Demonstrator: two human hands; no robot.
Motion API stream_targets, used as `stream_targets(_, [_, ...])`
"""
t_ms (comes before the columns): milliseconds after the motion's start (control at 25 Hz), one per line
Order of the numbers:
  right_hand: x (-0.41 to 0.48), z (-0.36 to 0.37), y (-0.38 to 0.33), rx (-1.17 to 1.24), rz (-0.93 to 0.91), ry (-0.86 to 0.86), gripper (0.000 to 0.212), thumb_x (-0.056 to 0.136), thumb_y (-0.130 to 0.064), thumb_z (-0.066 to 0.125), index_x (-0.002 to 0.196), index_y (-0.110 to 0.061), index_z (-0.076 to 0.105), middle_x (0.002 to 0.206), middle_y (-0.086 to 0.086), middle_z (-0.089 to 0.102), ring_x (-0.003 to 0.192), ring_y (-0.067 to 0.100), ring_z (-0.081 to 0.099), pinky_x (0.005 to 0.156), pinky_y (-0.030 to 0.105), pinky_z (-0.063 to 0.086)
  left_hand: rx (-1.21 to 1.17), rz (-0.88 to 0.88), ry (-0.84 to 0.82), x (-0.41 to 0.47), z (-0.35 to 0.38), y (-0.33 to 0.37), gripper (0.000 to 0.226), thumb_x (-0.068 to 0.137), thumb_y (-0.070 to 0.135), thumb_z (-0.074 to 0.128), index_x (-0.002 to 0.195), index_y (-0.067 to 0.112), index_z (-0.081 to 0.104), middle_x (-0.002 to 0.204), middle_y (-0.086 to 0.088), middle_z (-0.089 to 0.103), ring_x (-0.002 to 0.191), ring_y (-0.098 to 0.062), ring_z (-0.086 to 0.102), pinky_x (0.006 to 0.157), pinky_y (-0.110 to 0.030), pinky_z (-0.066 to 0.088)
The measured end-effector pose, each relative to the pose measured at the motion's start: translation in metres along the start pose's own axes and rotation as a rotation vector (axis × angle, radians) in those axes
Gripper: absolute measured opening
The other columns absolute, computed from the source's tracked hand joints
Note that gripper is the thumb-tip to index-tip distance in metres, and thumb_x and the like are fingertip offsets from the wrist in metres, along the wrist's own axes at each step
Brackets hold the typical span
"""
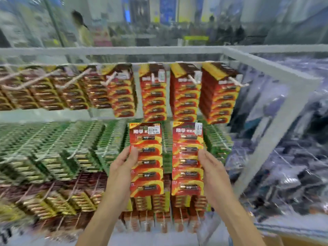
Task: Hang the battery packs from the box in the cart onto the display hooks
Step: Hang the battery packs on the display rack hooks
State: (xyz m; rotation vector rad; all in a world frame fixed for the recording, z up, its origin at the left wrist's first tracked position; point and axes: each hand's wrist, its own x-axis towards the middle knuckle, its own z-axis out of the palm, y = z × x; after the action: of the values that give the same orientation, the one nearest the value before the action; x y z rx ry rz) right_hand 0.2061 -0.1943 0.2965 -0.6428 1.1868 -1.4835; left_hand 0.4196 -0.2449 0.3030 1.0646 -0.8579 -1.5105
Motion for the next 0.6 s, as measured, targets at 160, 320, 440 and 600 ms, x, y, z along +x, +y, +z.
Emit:
stream_targets(160, [0.012,0.041,-0.010,0.003,-0.034,-0.016,0.036,0.099,-0.040,0.058,0.126,-0.019,0.069,0.111,0.000,0.079,0.098,0.019,0.076,0.088,0.045,0.057,-0.047,0.054,0.046,0.004,-0.022,0.037,0.036,0.097,0.037,0.063,0.125,0.016,0.072,0.112,-0.015,0.078,0.097,-0.038,0.077,0.083,-0.048,0.059])
stream_targets(320, [0.016,0.061,-0.026,0.010,-0.107,-0.052,0.017,0.101,-0.038,0.056,0.110,-0.031,0.070,0.097,-0.008,0.080,0.090,0.016,0.078,0.086,0.048,0.058,-0.024,0.145,0.063,0.006,-0.025,0.067,0.031,0.098,0.038,0.062,0.121,0.020,0.074,0.108,-0.013,0.079,0.094,-0.037,0.078,0.080,-0.049,0.062])
stream_targets(440, [0.018,0.064,-0.028,-0.018,-0.107,-0.045,0.032,0.097,-0.044,0.058,0.120,-0.026,0.071,0.112,0.002,0.078,0.100,0.027,0.076,0.088,0.051,0.059,-0.008,0.210,0.061,0.012,-0.024,0.087,0.033,0.099,0.040,0.060,0.123,0.021,0.073,0.109,-0.013,0.079,0.095,-0.038,0.077,0.083,-0.053,0.062])
stream_targets(600, [0.017,0.061,-0.024,-0.003,-0.091,-0.015,0.042,0.093,-0.045,0.063,0.129,-0.024,0.066,0.118,0.000,0.076,0.103,0.023,0.075,0.086,0.045,0.059,0.008,0.266,0.090,0.022,-0.023,0.104,0.031,0.100,0.040,0.061,0.121,0.022,0.074,0.107,-0.010,0.080,0.092,-0.036,0.078,0.078,-0.048,0.063])
